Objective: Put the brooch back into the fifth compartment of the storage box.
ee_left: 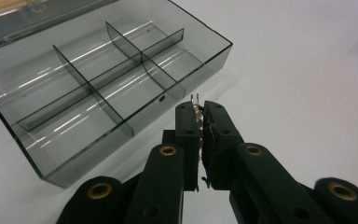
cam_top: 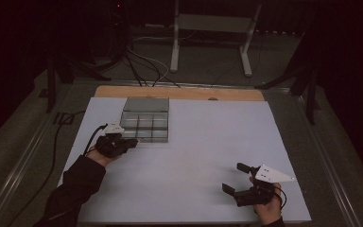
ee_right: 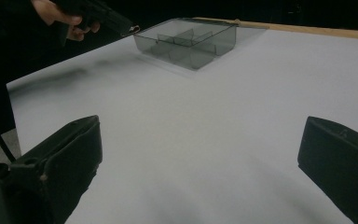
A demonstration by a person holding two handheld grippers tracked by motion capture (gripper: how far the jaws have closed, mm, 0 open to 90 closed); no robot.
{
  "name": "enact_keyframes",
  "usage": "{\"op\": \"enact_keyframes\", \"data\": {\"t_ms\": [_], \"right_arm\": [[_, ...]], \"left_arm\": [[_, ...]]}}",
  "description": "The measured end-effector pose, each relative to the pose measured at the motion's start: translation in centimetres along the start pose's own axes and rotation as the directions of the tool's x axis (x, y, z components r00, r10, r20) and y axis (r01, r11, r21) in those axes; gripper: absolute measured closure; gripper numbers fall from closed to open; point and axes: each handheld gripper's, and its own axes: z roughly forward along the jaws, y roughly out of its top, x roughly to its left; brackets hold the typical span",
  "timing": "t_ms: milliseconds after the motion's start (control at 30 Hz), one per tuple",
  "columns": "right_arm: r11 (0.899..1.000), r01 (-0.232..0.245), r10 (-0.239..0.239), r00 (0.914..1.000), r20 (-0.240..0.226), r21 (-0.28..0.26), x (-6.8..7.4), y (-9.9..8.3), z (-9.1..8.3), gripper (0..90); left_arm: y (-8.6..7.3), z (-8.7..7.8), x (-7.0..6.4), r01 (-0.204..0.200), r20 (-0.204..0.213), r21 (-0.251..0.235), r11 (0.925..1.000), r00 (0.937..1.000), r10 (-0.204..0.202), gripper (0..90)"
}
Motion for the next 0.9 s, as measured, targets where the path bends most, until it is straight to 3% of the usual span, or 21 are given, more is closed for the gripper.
{"op": "enact_keyframes", "data": {"t_ms": [367, 900], "right_arm": [[1.000, -0.001, 0.001, 1.0000, 0.004, 0.000, 0.0, 0.0, 0.0, 0.0], [1.000, -0.005, 0.005, 1.0000, 0.005, 0.000, -0.1, -0.1, -0.1, 0.0]], "left_arm": [[1.0, 1.0, 0.6, 0.005, -0.001, -0.026, 0.9997, 1.0000, -0.005, 87.5], [1.0, 2.9, 2.2, 0.019, -0.006, -0.056, 0.9982, 0.9998, -0.020, 87.5]]}}
